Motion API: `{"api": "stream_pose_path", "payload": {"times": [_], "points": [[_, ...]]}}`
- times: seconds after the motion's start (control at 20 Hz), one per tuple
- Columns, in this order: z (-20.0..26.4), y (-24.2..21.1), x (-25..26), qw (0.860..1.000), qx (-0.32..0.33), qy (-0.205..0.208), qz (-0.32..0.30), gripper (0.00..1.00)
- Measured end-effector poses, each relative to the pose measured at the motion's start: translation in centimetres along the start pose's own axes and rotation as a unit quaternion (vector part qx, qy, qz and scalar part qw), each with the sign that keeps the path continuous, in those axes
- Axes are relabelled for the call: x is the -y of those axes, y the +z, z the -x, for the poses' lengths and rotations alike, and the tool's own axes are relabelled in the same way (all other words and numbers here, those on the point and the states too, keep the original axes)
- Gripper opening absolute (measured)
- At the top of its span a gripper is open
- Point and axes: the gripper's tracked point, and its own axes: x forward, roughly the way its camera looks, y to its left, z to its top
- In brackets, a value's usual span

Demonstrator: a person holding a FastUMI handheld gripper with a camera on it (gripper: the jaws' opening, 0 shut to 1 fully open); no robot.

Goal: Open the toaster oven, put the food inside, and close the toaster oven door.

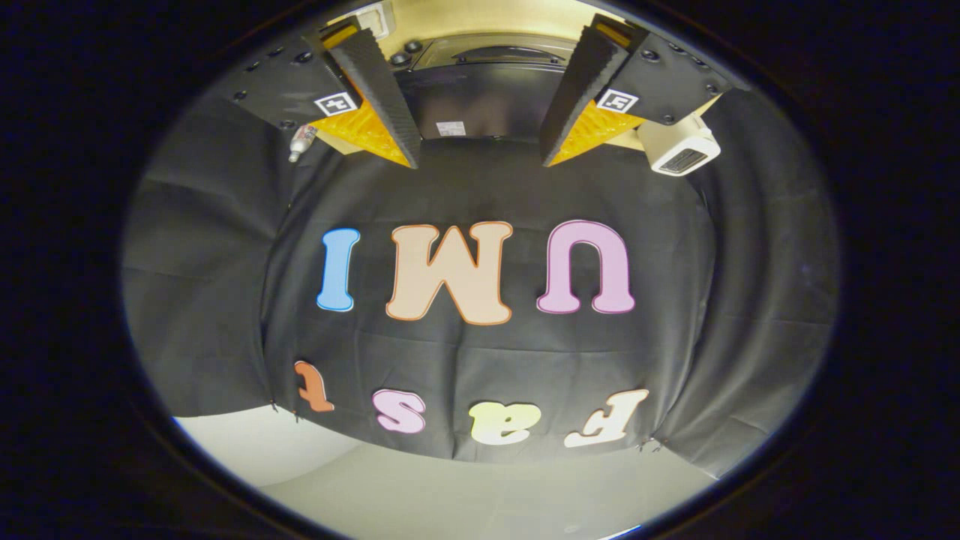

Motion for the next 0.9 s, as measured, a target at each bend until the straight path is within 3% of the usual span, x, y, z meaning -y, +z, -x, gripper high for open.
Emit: {"api": "stream_pose_path", "payload": {"times": [0.3, 0.9], "points": [[-0.4, -3.0, -1.5, 1.000, -0.012, -0.001, 0.003, 1.00], [-4.1, -15.5, -5.1, 0.996, -0.079, 0.033, 0.026, 1.00]]}}
